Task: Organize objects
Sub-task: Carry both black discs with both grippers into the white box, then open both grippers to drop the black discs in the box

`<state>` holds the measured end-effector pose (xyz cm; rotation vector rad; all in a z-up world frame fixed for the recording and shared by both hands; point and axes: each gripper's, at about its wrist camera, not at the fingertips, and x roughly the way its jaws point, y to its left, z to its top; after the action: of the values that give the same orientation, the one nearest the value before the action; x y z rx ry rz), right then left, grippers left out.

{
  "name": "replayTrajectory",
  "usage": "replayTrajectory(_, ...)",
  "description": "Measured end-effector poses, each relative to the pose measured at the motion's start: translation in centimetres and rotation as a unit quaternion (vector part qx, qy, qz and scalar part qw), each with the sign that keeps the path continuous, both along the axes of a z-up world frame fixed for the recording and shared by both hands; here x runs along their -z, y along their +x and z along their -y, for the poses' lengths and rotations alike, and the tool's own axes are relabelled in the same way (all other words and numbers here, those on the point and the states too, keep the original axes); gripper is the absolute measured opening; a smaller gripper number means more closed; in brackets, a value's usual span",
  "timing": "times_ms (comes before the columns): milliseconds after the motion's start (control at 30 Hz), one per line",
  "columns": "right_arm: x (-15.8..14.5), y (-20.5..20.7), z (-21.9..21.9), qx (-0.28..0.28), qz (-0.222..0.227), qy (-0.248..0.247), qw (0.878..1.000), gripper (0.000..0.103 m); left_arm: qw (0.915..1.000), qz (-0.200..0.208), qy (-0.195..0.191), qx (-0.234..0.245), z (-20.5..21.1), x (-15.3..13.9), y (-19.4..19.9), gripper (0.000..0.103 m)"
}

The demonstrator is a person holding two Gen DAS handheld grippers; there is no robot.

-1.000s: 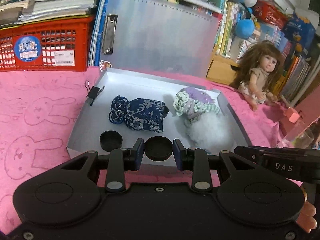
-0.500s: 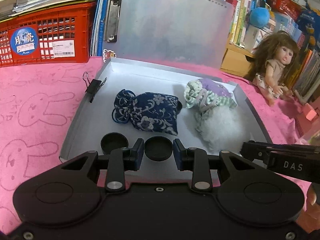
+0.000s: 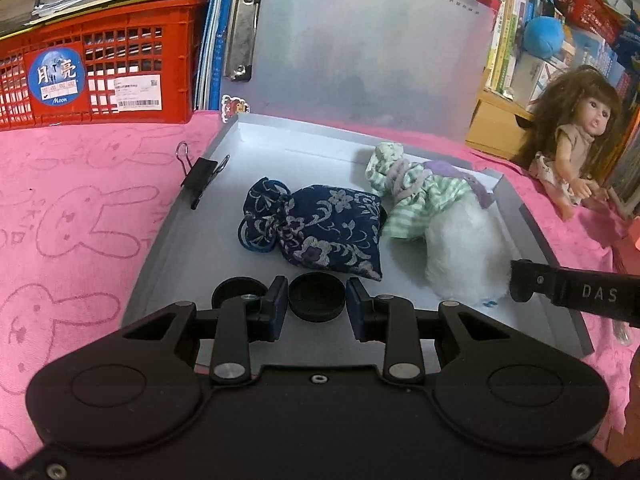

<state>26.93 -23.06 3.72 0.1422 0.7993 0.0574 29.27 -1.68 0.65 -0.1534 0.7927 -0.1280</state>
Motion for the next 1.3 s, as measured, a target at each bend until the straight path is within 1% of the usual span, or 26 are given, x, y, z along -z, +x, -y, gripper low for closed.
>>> replayTrajectory(233, 0.8, 0.5, 0.7, 0.009, -0.013, 0.019, 1.0, 0.037, 1.0, 0.001, 0.003, 0.003, 0.1, 0.0, 0.0, 0.03)
replayTrajectory(300, 0.9, 0.4, 0.8, 0.012, -0.015, 0.02, 1.0, 0.04, 1.0, 0.001, 0.003, 0.003, 0.1, 0.0, 0.0, 0.03)
replayTrajectory(433, 0.9, 0.3, 1.3, 0.011, -0.015, 0.035, 0.999, 0.04, 1.0, 0.002, -0.003, 0.008, 0.2, -0.2, -0.2, 0.03)
replayTrajectory(467, 0.9, 0.3, 1.3, 0.011, -0.014, 0.038, 0.999, 0.041, 0.9999, 0.003, -0.004, 0.009, 0.2, -0.2, -0.2, 0.03)
replayTrajectory(533, 0.7, 0.1, 1.5, 0.012, -0.01, 0.041, 0.999, 0.048, 0.9999, 0.005, -0.003, 0.011, 0.4, -0.4, -0.4, 0.03)
replayTrajectory(667, 0.2, -0.4, 1.7, 0.012, -0.002, 0.044, 0.999, 0.055, 0.9998, 0.012, -0.003, 0.014, 0.4, -1.1, -1.0, 0.038)
replayTrajectory(767, -0.5, -1.2, 1.6, 0.008, 0.012, 0.036, 0.999, 0.056, 0.9995, 0.023, -0.001, 0.021, 0.5, -1.9, -1.8, 0.04)
replayTrajectory(867, -1.3, -2.3, 1.6, 0.002, 0.027, 0.034, 0.999, 0.06, 0.9991, 0.033, 0.0, 0.026, 0.5, -2.7, -2.6, 0.043)
replayTrajectory(1067, -2.8, -4.7, 0.9, -0.023, 0.059, 0.024, 0.998, 0.067, 0.9978, 0.052, 0.009, 0.041, 0.2, -4.0, -5.0, 0.051)
replayTrajectory(1300, -3.8, -7.7, -0.3, -0.06, 0.085, 0.02, 0.994, 0.073, 0.9963, 0.068, 0.003, 0.053, -0.8, -5.3, -8.3, 0.06)
